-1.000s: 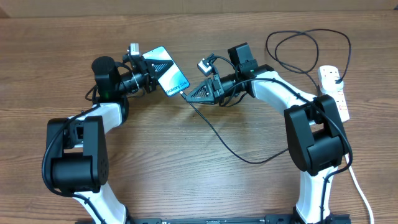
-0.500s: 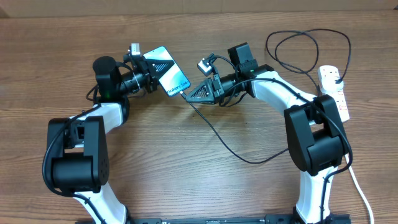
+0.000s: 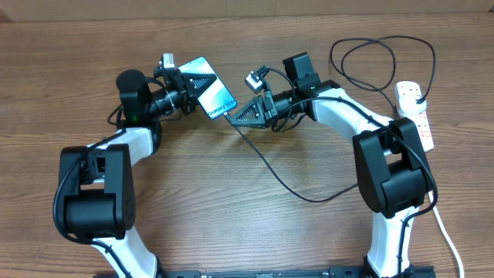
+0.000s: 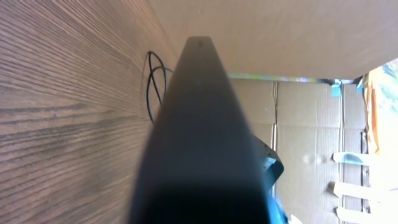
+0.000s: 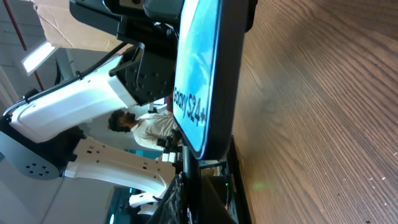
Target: Plug charger to phone and switch on socket
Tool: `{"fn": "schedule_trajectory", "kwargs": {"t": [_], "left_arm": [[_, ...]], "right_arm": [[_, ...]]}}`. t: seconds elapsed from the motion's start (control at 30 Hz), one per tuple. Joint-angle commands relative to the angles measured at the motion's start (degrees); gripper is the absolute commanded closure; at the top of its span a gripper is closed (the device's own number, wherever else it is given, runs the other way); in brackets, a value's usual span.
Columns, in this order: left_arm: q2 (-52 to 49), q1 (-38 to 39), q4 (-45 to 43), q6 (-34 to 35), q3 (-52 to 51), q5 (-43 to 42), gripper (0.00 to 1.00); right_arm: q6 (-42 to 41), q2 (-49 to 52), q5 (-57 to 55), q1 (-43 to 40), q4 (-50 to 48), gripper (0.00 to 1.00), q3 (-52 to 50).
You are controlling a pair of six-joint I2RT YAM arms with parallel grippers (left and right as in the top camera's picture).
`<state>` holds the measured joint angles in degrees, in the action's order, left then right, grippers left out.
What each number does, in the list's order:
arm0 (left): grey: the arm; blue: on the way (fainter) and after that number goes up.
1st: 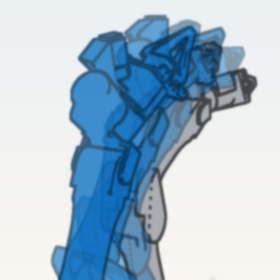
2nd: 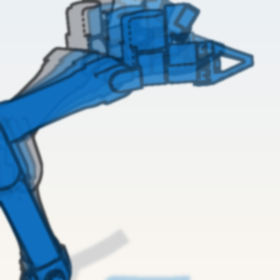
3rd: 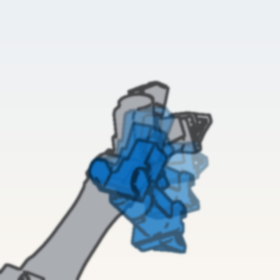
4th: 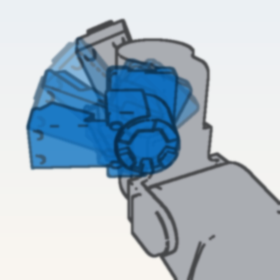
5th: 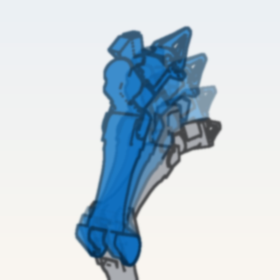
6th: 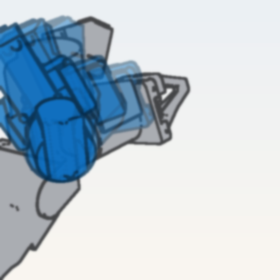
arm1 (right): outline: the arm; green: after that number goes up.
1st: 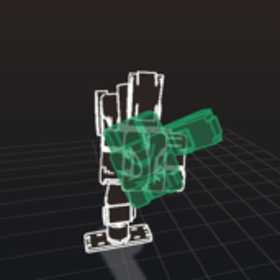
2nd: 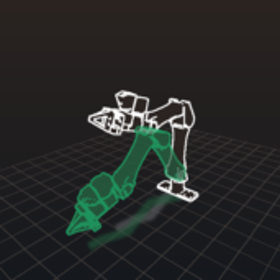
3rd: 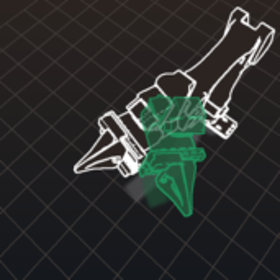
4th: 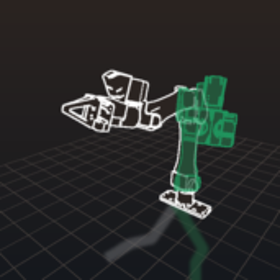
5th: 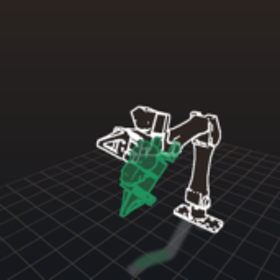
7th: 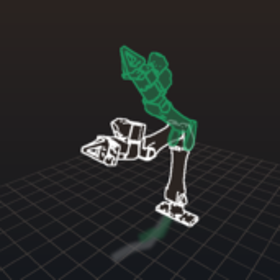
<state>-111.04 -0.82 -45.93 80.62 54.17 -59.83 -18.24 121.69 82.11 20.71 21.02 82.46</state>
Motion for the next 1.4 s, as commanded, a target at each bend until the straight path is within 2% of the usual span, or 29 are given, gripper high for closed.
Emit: {"fn": "schedule_trajectory", "kwargs": {"t": [0.0, 0.33, 0.8, 1.37], "left_arm": [[-0.26, 1.01, -0.57, -1.88, 1.49, -1.22, 0.96], [-0.26, 2.43, 4.68, -5.70, 1.49, -1.22, 0.96], [-0.26, 3.98, 4.98, -5.27, 1.49, -1.77, 0.96], [-0.26, 3.89, 5.01, -5.95, 1.49, -12.57, 0.96]], "right_arm": [[-4.13, 0.09, -1.49, -0.22, -2.23, 0.96, 1.51], [-6.93, 0.09, -4.48, -0.15, -4.50, 0.96, 1.51], [-7.48, 0.09, -8.24, 1.25, -6.05, 0.96, 1.51], [-7.17, 0.09, -8.33, 2.10, -8.33, 0.96, 1.51]]}}
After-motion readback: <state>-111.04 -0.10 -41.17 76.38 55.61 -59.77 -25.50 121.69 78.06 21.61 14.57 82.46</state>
